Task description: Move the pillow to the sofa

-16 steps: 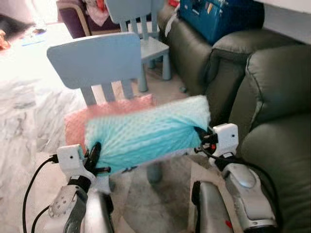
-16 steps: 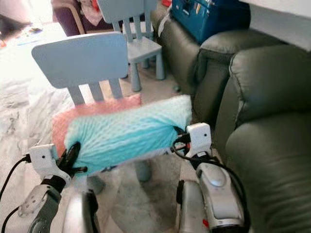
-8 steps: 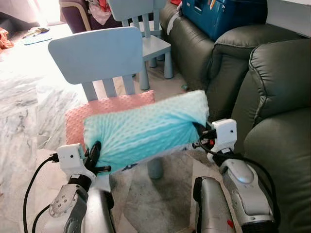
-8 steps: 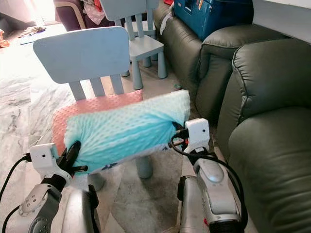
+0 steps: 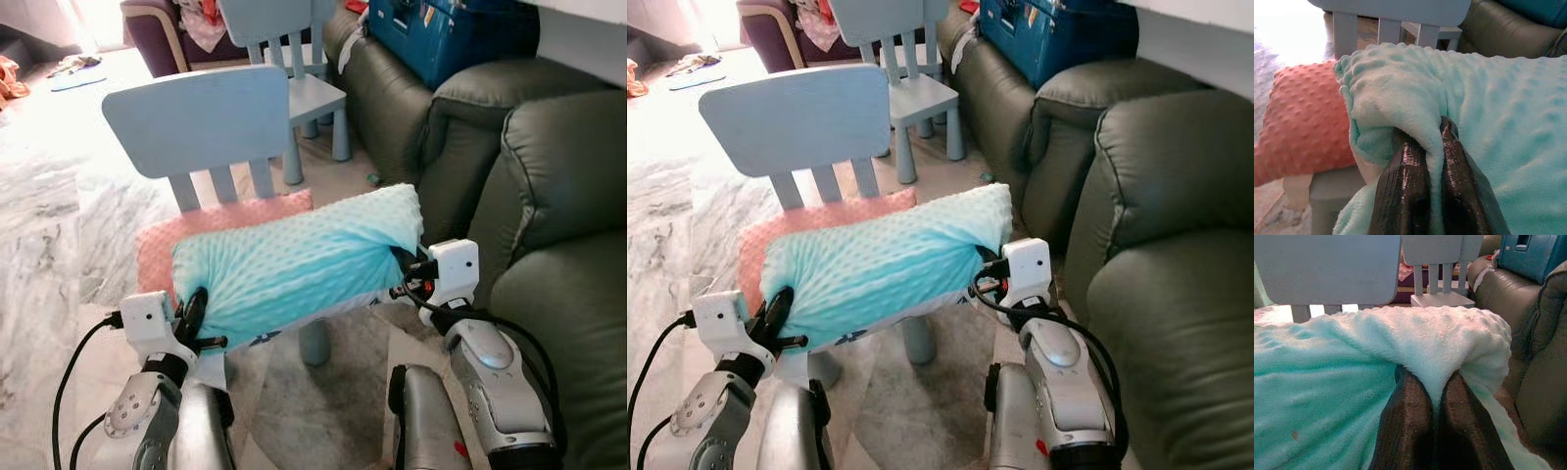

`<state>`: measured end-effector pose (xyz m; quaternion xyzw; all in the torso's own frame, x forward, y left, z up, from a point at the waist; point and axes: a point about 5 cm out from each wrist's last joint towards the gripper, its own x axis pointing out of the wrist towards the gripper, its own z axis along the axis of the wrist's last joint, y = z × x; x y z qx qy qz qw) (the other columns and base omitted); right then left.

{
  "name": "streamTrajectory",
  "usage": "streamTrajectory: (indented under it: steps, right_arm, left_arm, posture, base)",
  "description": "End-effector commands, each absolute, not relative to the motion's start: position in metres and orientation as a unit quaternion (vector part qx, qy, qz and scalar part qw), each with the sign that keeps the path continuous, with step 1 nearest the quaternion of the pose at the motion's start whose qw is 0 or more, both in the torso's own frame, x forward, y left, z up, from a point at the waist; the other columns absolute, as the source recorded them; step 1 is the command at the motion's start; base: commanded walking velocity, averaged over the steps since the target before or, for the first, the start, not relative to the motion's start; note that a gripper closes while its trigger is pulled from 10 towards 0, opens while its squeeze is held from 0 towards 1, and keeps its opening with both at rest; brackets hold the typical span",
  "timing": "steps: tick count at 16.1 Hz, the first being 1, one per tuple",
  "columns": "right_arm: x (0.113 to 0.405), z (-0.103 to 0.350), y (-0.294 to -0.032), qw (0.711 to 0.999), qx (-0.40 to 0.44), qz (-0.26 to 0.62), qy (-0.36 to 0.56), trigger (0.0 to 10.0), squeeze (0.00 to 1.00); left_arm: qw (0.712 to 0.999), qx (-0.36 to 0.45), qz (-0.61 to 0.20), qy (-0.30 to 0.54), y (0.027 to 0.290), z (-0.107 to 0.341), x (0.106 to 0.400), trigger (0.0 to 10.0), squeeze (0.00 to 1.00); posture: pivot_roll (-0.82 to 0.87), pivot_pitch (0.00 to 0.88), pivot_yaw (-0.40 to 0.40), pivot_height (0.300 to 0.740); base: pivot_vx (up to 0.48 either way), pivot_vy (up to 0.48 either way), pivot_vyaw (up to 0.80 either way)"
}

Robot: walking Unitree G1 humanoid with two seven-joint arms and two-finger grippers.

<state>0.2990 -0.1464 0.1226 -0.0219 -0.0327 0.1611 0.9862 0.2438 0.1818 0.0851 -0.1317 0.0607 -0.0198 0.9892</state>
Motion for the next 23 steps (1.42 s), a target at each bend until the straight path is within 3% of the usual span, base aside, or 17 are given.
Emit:
streamTrajectory:
  steps: [1, 20, 23]
  right_arm:
    - [0.3017, 0.1285, -0.1469, 0.986, -0.019, 0.159, -0.044, 0.0, 0.00]
    - [0.3033, 0.1263, -0.1470, 0.986, -0.015, 0.158, -0.045, 0.0, 0.00]
    - [0.3037, 0.1270, -0.1461, 0.986, -0.014, 0.158, -0.047, 0.0, 0.00]
  left_arm:
    - [0.990, -0.125, -0.018, 0.055, 0.1850, 0.0868, 0.2448, 10.0, 0.00]
    - [0.992, -0.105, -0.042, 0.051, 0.1795, 0.0864, 0.2439, 10.0, 0.00]
    - [0.992, -0.106, -0.045, 0.051, 0.1769, 0.0854, 0.2431, 10.0, 0.00]
  posture:
    - [-0.18, 0.059, 0.054, 0.537]
    - [-0.18, 0.051, 0.062, 0.733]
    - [-0.18, 0.050, 0.062, 0.740]
  base:
    - [0.000, 0.000, 0.00]
    - [0.000, 0.000, 0.00]
    - [0.000, 0.000, 0.00]
